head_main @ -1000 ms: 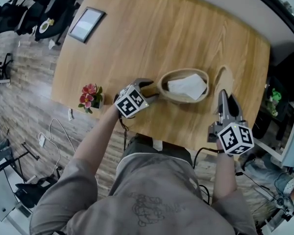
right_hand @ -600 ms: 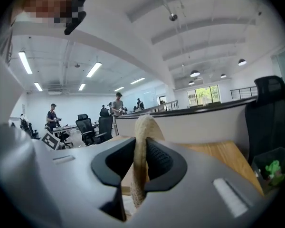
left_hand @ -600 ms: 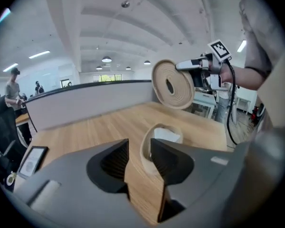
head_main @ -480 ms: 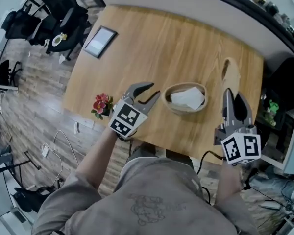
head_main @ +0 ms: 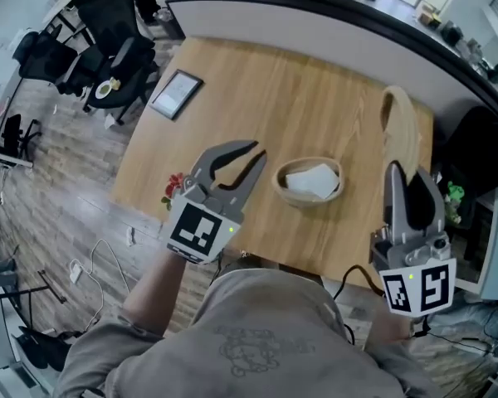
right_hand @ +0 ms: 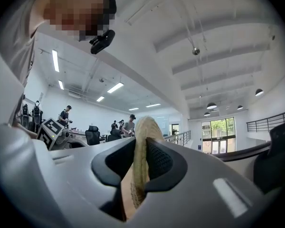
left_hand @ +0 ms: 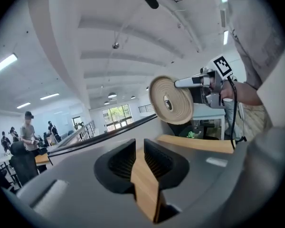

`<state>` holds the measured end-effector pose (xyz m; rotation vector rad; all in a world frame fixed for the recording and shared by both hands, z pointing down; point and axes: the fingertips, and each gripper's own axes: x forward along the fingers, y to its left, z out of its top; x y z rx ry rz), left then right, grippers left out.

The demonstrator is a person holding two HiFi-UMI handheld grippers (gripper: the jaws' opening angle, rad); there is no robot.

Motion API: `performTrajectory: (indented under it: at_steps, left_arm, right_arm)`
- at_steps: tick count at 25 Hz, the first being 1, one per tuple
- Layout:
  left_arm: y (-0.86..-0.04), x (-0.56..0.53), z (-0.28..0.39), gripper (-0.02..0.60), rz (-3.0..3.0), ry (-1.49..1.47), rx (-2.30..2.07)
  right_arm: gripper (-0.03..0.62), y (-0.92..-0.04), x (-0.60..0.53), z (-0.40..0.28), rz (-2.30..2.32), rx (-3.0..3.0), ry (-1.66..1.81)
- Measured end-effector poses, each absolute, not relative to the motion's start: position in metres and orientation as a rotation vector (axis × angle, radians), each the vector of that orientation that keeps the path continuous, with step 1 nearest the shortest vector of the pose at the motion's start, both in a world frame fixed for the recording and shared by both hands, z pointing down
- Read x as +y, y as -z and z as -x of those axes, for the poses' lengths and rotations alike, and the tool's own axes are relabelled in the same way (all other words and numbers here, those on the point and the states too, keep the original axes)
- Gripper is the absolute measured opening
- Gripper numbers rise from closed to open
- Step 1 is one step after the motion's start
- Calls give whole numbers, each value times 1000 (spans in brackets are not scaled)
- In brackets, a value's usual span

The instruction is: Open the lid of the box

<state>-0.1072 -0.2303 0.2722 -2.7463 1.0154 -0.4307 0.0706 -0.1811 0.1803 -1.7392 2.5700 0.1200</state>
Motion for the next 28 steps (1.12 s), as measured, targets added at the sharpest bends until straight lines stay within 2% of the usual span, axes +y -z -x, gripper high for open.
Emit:
performTrajectory:
  at_steps: [10, 28]
  left_arm:
    - [-219, -195, 129, 0, 2740, 307, 1218]
    - [-229, -186, 146, 0, 2745, 361, 1205]
  right_arm:
    - [71, -164, -147, -66, 1721, 2575, -155]
    - [72, -182, -137, -44, 1742, 2609, -80]
